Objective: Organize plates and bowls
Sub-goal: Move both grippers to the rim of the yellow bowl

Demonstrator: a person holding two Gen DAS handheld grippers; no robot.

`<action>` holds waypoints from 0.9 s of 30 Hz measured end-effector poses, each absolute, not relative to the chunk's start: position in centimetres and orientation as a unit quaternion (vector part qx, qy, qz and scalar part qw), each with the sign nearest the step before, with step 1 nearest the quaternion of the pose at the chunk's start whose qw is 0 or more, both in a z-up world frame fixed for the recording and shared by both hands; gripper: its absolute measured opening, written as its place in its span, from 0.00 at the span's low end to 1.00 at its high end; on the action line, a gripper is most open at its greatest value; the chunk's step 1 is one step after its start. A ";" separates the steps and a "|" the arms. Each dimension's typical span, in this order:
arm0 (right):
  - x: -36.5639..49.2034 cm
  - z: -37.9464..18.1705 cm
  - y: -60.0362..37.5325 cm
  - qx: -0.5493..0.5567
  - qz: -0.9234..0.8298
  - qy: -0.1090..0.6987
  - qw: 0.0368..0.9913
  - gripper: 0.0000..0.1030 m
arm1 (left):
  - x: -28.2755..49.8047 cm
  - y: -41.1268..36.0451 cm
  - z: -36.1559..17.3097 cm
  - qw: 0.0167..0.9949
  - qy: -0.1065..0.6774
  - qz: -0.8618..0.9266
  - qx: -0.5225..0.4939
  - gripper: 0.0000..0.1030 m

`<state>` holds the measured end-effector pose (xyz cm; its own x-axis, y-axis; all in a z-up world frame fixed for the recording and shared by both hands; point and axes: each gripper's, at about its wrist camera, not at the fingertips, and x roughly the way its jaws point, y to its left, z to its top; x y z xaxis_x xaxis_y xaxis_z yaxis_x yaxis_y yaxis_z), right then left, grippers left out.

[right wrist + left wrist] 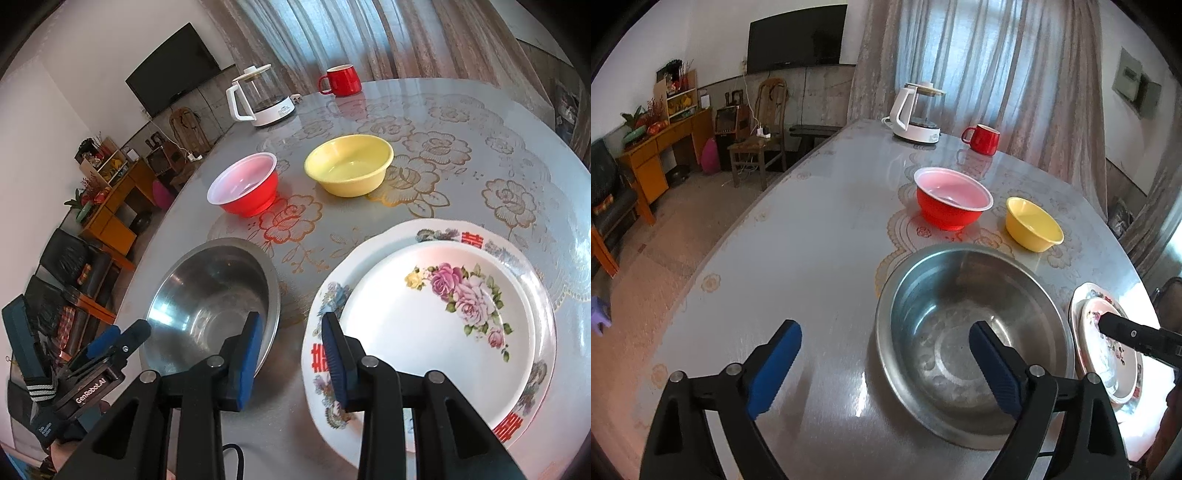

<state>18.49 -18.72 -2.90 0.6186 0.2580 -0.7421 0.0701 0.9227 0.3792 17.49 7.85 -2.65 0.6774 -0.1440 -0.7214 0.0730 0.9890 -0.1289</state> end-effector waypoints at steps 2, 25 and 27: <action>18.7 -2.7 -19.1 0.186 0.050 0.432 0.881 0.33 | 18.0 7.6 -2.3 0.915 0.397 -0.060 -0.037 0.91; 26.1 -2.2 -21.0 0.178 0.064 0.456 0.869 0.33 | 29.4 6.6 -0.4 0.904 0.419 -0.077 -0.033 0.92; 27.0 -2.3 -21.4 0.174 0.054 0.457 0.870 0.33 | 30.4 6.7 -0.7 0.902 0.423 -0.075 -0.036 0.92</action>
<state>27.01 -21.43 -2.27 0.5755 0.2542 -0.7773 0.0645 0.9334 0.3529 30.36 6.67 -0.70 0.6303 -0.1659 -0.7584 0.1058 0.9861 -0.1278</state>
